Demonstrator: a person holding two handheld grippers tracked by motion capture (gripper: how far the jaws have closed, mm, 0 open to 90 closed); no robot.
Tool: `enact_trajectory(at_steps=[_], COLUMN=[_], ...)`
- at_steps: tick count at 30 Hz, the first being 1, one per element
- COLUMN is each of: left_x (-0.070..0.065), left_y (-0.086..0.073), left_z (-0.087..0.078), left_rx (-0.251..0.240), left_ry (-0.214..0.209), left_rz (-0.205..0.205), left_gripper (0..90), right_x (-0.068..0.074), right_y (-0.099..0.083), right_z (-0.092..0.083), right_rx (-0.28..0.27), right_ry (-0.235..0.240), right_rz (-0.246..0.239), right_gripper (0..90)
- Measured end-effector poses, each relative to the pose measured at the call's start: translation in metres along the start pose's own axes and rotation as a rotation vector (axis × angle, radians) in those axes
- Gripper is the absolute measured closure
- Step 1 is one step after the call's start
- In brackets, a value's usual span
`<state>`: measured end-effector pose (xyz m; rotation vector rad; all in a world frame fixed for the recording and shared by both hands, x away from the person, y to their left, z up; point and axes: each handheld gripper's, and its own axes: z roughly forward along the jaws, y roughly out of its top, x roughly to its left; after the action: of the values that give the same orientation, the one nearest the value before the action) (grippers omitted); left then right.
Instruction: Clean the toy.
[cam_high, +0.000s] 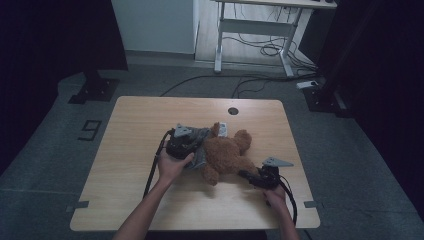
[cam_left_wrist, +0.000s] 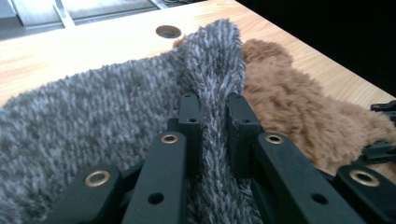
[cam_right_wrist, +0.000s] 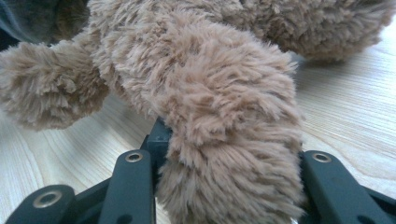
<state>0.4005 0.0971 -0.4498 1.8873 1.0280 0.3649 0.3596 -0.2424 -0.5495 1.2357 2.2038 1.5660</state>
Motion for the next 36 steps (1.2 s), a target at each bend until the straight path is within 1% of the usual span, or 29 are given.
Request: enact_trajectory(at_steps=[1, 2, 3, 5, 6, 7, 8, 10, 11, 12, 13, 14, 17, 18, 19, 20, 22, 24, 25, 26, 28, 29, 30, 31, 33, 34, 36], left_x=[0.0, 0.005, 0.007, 0.012, 0.016, 0.022, 0.029, 0.042, 0.042, 0.049, 0.049, 0.051, 0.054, 0.054, 0.059, 0.063, 0.067, 0.068, 0.068, 0.07, 0.073, 0.075, 0.075, 0.078, 0.081, 0.081, 0.081], left_y=[0.0, -0.001, -0.001, -0.001, -0.002, -0.003, -0.006, -0.015, -0.015, -0.024, -0.024, -0.031, -0.039, -0.039, -0.045, -0.048, -0.054, -0.06, -0.06, -0.065, -0.072, -0.075, -0.075, -0.08, -0.083, -0.083, -0.079], left_z=[0.0, -0.005, -0.008, -0.014, -0.017, -0.019, -0.02, -0.019, -0.019, -0.018, -0.018, -0.019, -0.023, -0.023, -0.025, -0.026, -0.028, -0.028, -0.028, -0.025, -0.023, -0.023, -0.023, -0.022, -0.022, -0.024, -0.032], left_rx=[0.0, -0.01, -0.016, -0.03, -0.03, -0.022, -0.014, 0.001, 0.001, 0.0, 0.0, -0.009, -0.008, -0.008, 0.001, 0.008, 0.017, 0.03, 0.03, 0.05, 0.065, 0.076, 0.076, 0.102, 0.117, 0.116, 0.085], left_ry=[0.0, -0.003, 0.005, 0.049, 0.074, 0.093, 0.097, 0.082, 0.082, 0.07, 0.07, 0.064, 0.069, 0.069, 0.073, 0.072, 0.058, 0.065, 0.065, 0.075, 0.069, 0.068, 0.068, 0.072, 0.069, 0.065, 0.06], left_rz=[0.0, -0.012, -0.014, -0.011, -0.015, -0.024, -0.044, -0.096, -0.096, -0.124, -0.124, -0.134, -0.136, -0.136, -0.155, -0.162, -0.181, -0.178, -0.178, -0.177, -0.187, -0.19, -0.19, -0.193, -0.199, -0.201, -0.206], left_gripper=[78.6, 78.6, 78.6, 78.7, 78.7, 78.7, 78.7, 78.7, 78.7, 78.7, 78.7, 78.7, 78.7, 78.7, 78.6, 78.6, 78.7, 78.7, 78.6, 78.7, 78.7, 78.7, 78.6, 78.5, 78.5, 78.4, 78.4], right_x=[0.0, 0.0, 0.0, 0.0, 0.0, -0.001, -0.002, -0.004, -0.004, -0.004, -0.004, -0.003, -0.003, -0.003, -0.002, -0.002, -0.002, -0.002, -0.002, -0.002, -0.002, -0.002, -0.002, -0.002, -0.003, -0.003, -0.003], right_y=[0.0, 0.0, 0.0, 0.0, 0.0, 0.0, 0.0, -0.001, -0.001, -0.001, -0.001, -0.001, -0.001, -0.001, -0.001, -0.001, -0.001, -0.001, -0.001, -0.001, -0.001, -0.001, -0.001, -0.001, -0.001, -0.001, -0.001], right_z=[0.0, 0.0, 0.0, 0.0, 0.0, 0.0, -0.001, -0.001, -0.001, 0.0, 0.0, 0.0, 0.0, 0.0, -0.001, -0.001, -0.001, -0.002, -0.002, -0.002, -0.002, -0.002, -0.002, -0.002, -0.002, -0.002, -0.003], right_rx=[0.004, 0.003, 0.003, 0.005, 0.006, 0.012, 0.013, 0.014, 0.014, 0.012, 0.012, 0.016, 0.024, 0.026, 0.028, 0.029, 0.026, 0.03, 0.03, 0.03, 0.031, 0.031, 0.031, 0.03, 0.031, 0.031, 0.032], right_ry=[-0.001, -0.001, 0.002, 0.001, 0.0, -0.003, -0.006, 0.0, 0.0, 0.002, 0.002, -0.002, -0.002, -0.004, -0.004, -0.005, -0.009, -0.015, -0.015, -0.015, -0.016, -0.016, -0.016, -0.016, -0.016, -0.016, -0.021], right_rz=[-0.002, -0.001, 0.002, 0.002, 0.002, 0.002, 0.002, 0.01, 0.01, 0.01, 0.01, 0.006, 0.005, 0.004, 0.003, 0.001, 0.006, -0.001, -0.001, 0.004, 0.005, 0.004, 0.004, 0.006, 0.007, 0.007, 0.003], right_gripper=[55.8, 55.8, 55.8, 55.9, 55.9, 55.9, 55.9, 55.9, 55.9, 55.9, 55.9, 55.9, 55.8, 55.8, 55.8, 55.8, 55.7, 55.7, 55.7, 55.7, 55.7, 55.7, 55.7, 55.7, 55.7, 55.7, 55.7])
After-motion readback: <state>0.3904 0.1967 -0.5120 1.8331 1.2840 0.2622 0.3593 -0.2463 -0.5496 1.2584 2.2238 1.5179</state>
